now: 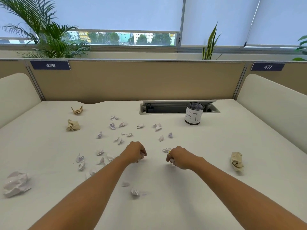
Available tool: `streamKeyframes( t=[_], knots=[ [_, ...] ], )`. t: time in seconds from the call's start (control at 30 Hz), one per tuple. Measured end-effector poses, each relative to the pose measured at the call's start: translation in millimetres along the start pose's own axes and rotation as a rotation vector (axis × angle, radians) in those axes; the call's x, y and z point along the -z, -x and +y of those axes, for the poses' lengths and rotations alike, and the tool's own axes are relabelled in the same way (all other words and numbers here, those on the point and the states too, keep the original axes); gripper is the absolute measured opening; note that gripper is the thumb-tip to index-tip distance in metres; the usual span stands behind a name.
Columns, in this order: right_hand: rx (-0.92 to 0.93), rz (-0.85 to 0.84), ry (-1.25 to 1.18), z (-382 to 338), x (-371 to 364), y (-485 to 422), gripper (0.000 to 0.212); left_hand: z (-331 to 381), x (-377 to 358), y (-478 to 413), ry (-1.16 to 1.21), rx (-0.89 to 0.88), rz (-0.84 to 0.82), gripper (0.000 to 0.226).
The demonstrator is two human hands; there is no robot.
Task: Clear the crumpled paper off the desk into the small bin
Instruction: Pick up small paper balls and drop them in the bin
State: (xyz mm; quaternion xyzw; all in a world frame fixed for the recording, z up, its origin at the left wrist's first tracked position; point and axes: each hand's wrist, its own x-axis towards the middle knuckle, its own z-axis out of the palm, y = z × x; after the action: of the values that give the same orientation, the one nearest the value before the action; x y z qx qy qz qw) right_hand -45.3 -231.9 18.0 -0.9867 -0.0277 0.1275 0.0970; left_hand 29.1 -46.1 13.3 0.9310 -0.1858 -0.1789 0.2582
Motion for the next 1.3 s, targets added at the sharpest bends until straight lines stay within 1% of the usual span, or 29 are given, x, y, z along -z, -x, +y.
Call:
streamKeyframes(
  t=[0.1,0.2,0.3,0.37,0.47,0.53,0.67,0.77,0.97,1.13,1.23,1.3],
  knots=[
    [-0.024,0.034,-0.084,11.2,13.0,-5.3,0.031,18.7,5.6,-18.3,0.011,-0.027,0.001,0.033],
    [-0.054,0.096,-0.135,25.7,27.7,-10.9,0.023,43.6,11.1,-38.1,-0.004,-0.084,0.009,0.031],
    [-0.106,0.224,-0.189,40.1,47.7,-17.7,0.012,71.2,20.2,-59.0,0.062,-0.148,0.023,0.029],
    [-0.121,0.305,-0.227,50.3,60.6,-23.0,0.005,88.3,27.6,-74.5,0.131,-0.179,0.039,0.032],
    [-0.153,0.36,-0.256,67.7,74.8,-35.0,0.012,111.7,34.9,-99.8,0.176,-0.215,0.052,0.037],
    [-0.203,0.401,-0.283,80.1,82.6,-43.5,0.017,128.1,37.3,-116.2,0.15,-0.226,0.068,0.035],
    [-0.274,0.537,-0.385,110.3,94.5,-63.2,0.029,160.4,36.5,-151.9,0.13,-0.239,0.097,0.033],
    [-0.326,0.606,-0.467,133.0,103.2,-81.2,0.022,182.2,33.0,-177.1,0.138,-0.264,0.119,0.028],
    [-0.402,0.722,-0.537,167.5,125.2,-116.6,0.014,220.5,34.0,-222.3,0.051,-0.308,0.138,0.032],
    [-0.424,0.78,-0.537,179.7,136.1,-134.6,0.022,232.4,29.3,-249.2,-0.081,-0.316,0.091,0.031],
    [-0.423,0.803,-0.524,182.4,134.9,-138.8,0.024,230.4,24.9,-258.5,-0.128,-0.297,0.06,0.043],
    [-0.421,0.822,-0.521,183.9,132.0,-139.7,0.023,228.8,24.7,-259.5,-0.114,-0.31,0.089,0.043]
  ],
)
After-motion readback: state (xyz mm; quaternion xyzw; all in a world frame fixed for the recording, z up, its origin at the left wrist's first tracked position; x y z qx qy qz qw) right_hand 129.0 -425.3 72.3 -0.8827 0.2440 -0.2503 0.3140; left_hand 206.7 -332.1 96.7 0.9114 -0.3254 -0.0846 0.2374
